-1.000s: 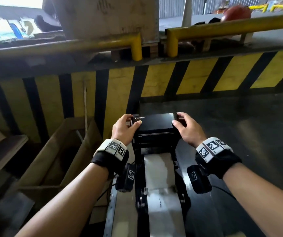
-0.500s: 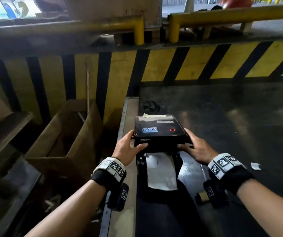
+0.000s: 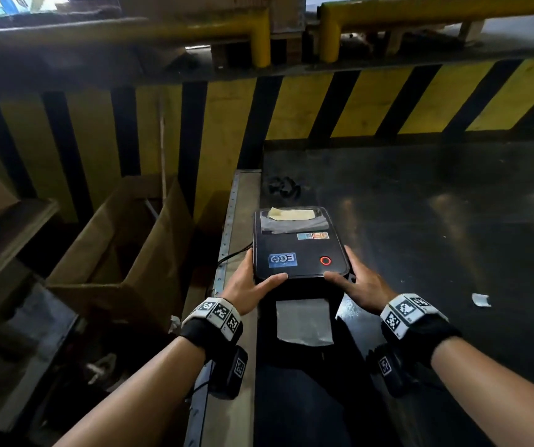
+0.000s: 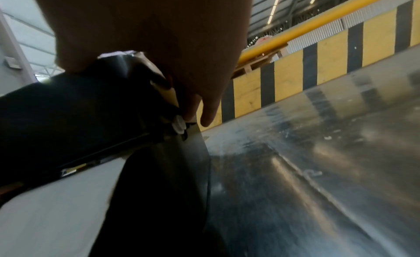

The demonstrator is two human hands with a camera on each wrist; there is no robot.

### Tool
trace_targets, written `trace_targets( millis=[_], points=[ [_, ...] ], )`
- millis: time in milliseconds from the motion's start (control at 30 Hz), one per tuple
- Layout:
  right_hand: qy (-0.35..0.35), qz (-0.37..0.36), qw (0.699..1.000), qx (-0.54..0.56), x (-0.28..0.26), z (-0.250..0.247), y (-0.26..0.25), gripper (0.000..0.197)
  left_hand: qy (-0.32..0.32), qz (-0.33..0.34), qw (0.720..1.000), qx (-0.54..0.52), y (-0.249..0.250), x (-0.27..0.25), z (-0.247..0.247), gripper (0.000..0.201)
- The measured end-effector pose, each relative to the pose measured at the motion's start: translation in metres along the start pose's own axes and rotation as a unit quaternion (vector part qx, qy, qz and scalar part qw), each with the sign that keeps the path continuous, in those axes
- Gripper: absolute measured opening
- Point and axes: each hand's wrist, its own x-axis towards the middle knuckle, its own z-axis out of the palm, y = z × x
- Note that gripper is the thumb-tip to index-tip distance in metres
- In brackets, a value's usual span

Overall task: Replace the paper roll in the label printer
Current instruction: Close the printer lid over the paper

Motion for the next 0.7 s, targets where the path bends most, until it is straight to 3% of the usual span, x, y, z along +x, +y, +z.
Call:
trace_targets(
  millis=[200,500,700],
  points=[
    [0.001,-0.014,0.999,0.052,0.001,0.015,0.016,0.083,-0.019,0.003,0.997,-0.078,-0.023,0.001,0.011,0.06],
    [0.014,0.006,0.997,0.077,0.002,0.02,0.016,0.079,-0.023,0.005,0.995,-0.096,-0.031,0.002,0.011,0.062],
    [0.013,0.002,0.995,0.097,0.001,0.022,0.014,0.079,-0.008,0.008,0.994,-0.104,-0.036,0.002,0.012,0.074]
  ],
)
